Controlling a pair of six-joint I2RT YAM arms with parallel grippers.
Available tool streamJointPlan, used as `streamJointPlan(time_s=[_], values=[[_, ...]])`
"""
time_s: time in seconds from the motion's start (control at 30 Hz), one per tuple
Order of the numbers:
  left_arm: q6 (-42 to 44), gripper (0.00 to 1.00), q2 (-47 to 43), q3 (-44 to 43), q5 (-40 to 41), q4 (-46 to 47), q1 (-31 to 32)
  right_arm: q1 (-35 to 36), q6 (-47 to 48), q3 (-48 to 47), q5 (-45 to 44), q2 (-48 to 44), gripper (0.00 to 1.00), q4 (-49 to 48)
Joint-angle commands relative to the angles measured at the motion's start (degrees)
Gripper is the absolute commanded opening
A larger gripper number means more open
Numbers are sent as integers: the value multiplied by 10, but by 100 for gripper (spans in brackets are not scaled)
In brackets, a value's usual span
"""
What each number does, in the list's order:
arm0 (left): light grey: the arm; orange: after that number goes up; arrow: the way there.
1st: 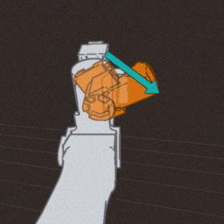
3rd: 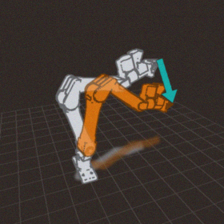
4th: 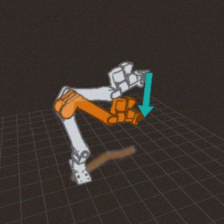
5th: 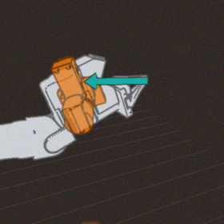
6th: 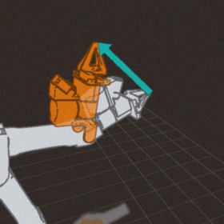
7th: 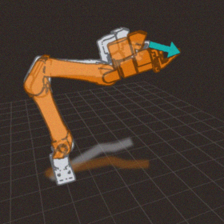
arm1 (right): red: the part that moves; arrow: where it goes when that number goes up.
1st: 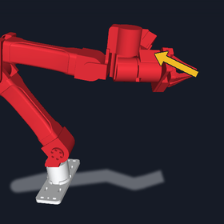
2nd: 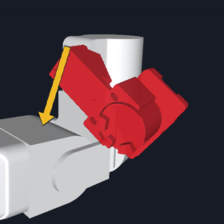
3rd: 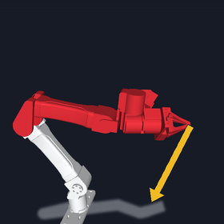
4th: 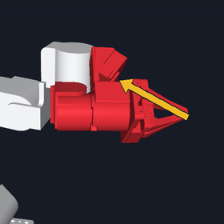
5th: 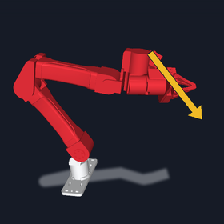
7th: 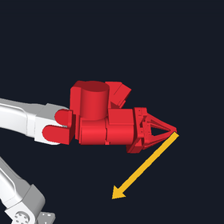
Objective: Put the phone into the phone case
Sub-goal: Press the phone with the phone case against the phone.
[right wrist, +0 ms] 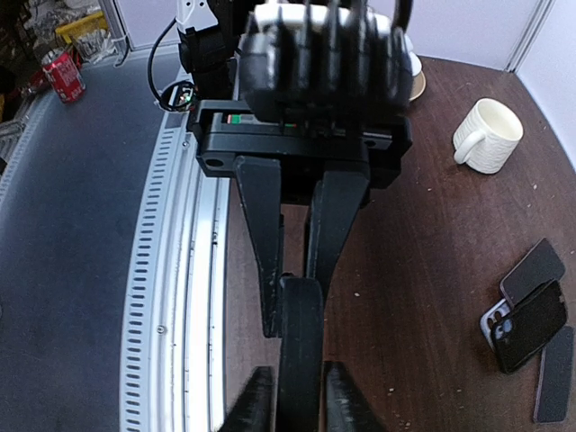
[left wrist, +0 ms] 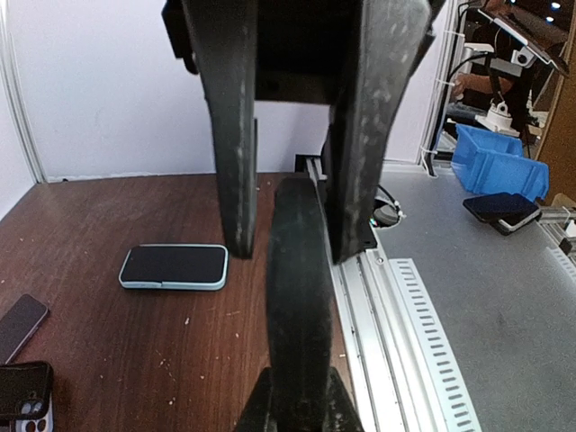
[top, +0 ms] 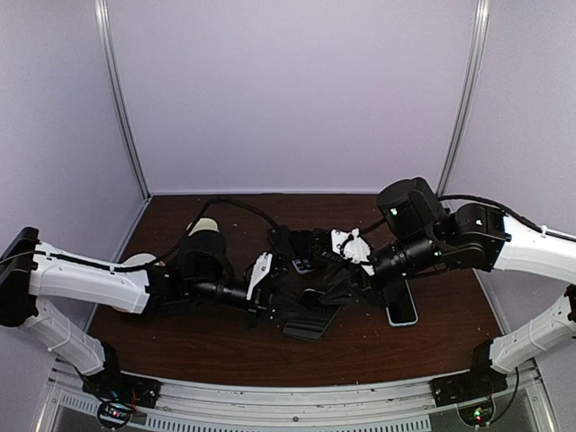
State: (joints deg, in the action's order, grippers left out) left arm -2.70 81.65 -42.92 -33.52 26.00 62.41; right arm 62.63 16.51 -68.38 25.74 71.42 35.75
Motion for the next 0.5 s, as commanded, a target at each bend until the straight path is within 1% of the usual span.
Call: streamJointPlan(time_s=[0.0, 0.1, 0.3, 0.37, 0.4, 0.47], values=[[15, 0, -13, -15, 18, 4, 5, 2, 14, -4, -9, 0, 37, -34], [16, 0, -14, -16, 26, 1, 5, 2, 16, -20, 0, 20, 43, -27], [15, 0, -14, -16, 18, 1, 4, 1, 27, -36, 6, 48, 41, -14], [14, 0, -13, -17, 17, 0, 5, 1, 27, -37, 13, 53, 37, -20], [14, 0, -13, -17, 15, 0, 5, 1, 27, -37, 16, 55, 32, -23], [14, 0, -11, -18, 14, 0, 5, 1, 26, -39, 21, 58, 17, -30]])
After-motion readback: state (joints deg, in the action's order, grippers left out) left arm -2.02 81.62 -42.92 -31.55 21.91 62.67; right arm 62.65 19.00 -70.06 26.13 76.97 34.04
